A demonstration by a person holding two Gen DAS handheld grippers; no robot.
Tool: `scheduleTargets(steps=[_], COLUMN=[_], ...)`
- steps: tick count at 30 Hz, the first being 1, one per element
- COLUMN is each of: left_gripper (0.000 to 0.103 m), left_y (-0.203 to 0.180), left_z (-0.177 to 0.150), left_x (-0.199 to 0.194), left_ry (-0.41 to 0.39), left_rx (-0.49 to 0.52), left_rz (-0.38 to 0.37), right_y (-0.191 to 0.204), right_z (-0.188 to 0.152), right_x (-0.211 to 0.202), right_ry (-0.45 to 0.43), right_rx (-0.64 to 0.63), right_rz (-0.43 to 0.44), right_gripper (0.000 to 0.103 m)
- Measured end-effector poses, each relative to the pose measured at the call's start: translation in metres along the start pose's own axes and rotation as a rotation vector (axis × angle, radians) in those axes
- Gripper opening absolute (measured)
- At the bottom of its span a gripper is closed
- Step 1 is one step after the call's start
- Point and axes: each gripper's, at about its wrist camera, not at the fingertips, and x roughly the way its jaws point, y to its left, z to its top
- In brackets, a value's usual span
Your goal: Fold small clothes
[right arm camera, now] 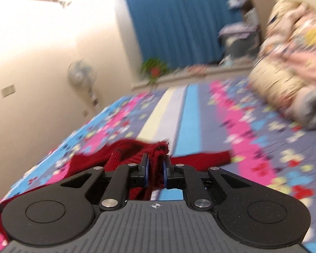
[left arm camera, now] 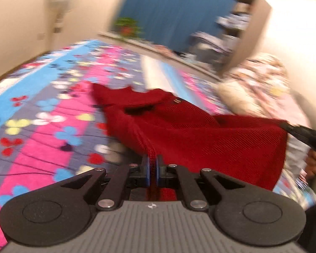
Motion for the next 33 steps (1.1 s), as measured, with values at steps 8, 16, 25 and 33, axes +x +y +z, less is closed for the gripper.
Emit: scheduleTargets(steps=[8,16,25,33], left_gripper=[0.018,0.057,0.056,0.010], left_y=[0.004,0.009,-0.024,0.002], left_z=[-0.016,-0.004,-0.025,-0.048], left_x=[0.055,0.088,0.131,0.107], left_ry=[0.316,0.345,0.464,0.518], left_rx=[0.078,-0.009,0.173,0.291], left_rz=[0.091,0.144,0.143,0.263], right_y=[-0.059,-0.055,-0.053,-0.027], right_z=[-0.082,-0.078,-0.109,-0.119], right_x=[0.043,0.075,0.114,0.113], right_ry=[0.511,0.457,0.600,0.629], right_rx=[0.022,0.022,-0.030,-0.203], right_rz=[-0.405,-0.246,-0.333,-0.242], right_gripper=[0.015,0.043,0.058,0.027])
